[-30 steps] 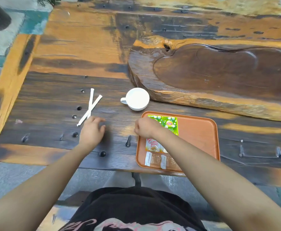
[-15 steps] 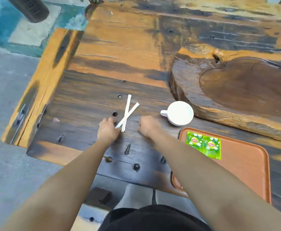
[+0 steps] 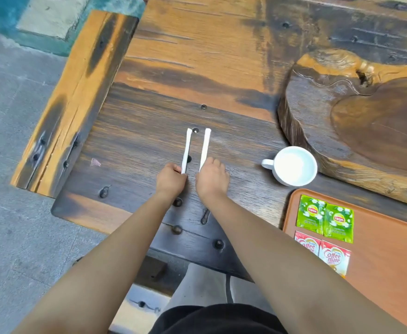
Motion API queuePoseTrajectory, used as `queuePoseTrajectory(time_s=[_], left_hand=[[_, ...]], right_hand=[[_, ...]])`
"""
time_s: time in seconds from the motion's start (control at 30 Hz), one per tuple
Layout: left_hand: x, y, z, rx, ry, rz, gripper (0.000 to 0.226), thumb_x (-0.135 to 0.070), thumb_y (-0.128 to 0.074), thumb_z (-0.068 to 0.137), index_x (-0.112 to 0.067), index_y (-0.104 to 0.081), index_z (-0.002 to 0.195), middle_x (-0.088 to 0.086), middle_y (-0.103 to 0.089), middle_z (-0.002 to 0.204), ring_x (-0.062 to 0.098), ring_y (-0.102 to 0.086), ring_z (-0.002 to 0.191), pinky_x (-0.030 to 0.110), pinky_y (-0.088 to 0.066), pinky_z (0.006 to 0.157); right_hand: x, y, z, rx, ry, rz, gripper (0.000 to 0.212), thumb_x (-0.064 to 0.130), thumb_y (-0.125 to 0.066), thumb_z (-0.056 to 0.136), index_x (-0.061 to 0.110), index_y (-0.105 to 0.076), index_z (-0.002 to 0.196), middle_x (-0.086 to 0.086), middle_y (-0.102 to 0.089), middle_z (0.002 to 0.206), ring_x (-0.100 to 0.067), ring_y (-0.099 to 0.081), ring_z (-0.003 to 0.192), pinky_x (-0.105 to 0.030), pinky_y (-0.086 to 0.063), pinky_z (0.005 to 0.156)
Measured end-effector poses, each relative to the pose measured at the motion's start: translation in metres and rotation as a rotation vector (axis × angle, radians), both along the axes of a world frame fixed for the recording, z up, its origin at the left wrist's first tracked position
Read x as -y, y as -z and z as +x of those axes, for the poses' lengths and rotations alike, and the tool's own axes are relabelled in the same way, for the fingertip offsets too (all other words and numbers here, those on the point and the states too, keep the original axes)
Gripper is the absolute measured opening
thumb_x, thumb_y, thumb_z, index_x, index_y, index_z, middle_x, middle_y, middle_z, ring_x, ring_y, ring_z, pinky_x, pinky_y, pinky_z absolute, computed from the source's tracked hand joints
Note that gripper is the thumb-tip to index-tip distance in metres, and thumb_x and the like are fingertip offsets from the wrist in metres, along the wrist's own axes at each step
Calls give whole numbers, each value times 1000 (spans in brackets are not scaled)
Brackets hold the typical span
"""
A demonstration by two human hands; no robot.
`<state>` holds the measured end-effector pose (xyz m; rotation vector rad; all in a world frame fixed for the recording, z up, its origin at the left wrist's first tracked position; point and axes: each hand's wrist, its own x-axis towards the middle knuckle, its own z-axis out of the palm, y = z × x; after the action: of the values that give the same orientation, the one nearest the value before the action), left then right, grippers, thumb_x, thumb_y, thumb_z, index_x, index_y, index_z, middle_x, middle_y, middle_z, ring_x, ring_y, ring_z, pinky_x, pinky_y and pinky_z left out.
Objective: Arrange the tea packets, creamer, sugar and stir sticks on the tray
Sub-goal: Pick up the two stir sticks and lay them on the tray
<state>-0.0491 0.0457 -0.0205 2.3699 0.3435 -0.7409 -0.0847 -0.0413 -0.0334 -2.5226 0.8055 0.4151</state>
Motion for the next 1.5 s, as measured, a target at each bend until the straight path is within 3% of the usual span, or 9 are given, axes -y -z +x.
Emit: queuePoseTrajectory(time_s=[0.2,0.4,0.57,0.7,0.97,1.17,1.33,1.43,1.5], left_hand=[[-2,-3,-3,-33,-97,-133,18,-9,-54,80,-19,-49,65,1,-54,63,20,-49,63,26,-37,57],[2,-10,-15,-146,-229,-349,21,-2,-52,84,-16,-52,68,3,-53,63,13,-50,58,24,-45,58],[17,-28,-32,-254,-289,-534,20,0,-51,88,-12,-51,72,4,-54,69,11,-53,62,11,-50,47],[46,-43,-51,-330,-285,-628,20,-1,-48,89,-13,-50,74,5,-59,75,11,-56,67,12,-52,50],[121,-73,-96,-384,-235,-777,11,-2,-51,89,-9,-51,81,7,-62,82,15,-61,74,18,-56,60],[171,-100,-133,-391,-192,-865,8,2,-57,84,-4,-55,80,11,-61,81,20,-61,77,22,-57,66],[196,-116,-169,-243,-87,-868,6,3,-56,85,-1,-54,89,8,-55,75,13,-59,71,25,-56,74],[197,-116,-192,-164,-22,-799,4,0,-60,82,0,-58,86,6,-56,68,9,-59,61,33,-54,83],[197,-116,-207,-128,23,-770,6,-2,-62,81,0,-60,87,6,-62,70,7,-62,60,28,-54,76]], right_hand=[[1,-6,1,-22,58,-7,23,3,-41,93,-2,-50,113,-20,-61,116,-35,-57,108,-42,-47,87],[15,-9,-22,-129,132,14,27,15,-47,91,1,-51,114,-17,-62,115,-33,-57,107,-39,-48,84],[41,-33,-41,-61,286,309,27,18,-45,90,3,-45,112,-20,-61,115,-37,-58,106,-35,-44,77],[66,-52,-64,119,366,491,5,9,-43,89,12,-40,92,-15,-58,93,-35,-59,97,-29,-35,69],[123,-82,-138,383,486,480,17,1,-43,88,1,-54,101,-12,-61,98,-27,-56,95,-25,-30,66],[154,-106,-193,554,632,595,14,5,-50,88,19,-51,89,0,-59,87,-18,-52,75,-23,-40,62],[173,-124,-233,590,616,652,14,7,-56,84,20,-52,84,11,-53,76,-12,-50,71,-13,-38,59],[182,-130,-250,570,665,772,14,18,-59,86,20,-53,74,8,-53,70,-12,-51,69,-25,-43,69],[186,-131,-263,541,700,867,16,20,-57,89,17,-54,74,0,-55,70,-13,-50,64,-24,-43,61]])
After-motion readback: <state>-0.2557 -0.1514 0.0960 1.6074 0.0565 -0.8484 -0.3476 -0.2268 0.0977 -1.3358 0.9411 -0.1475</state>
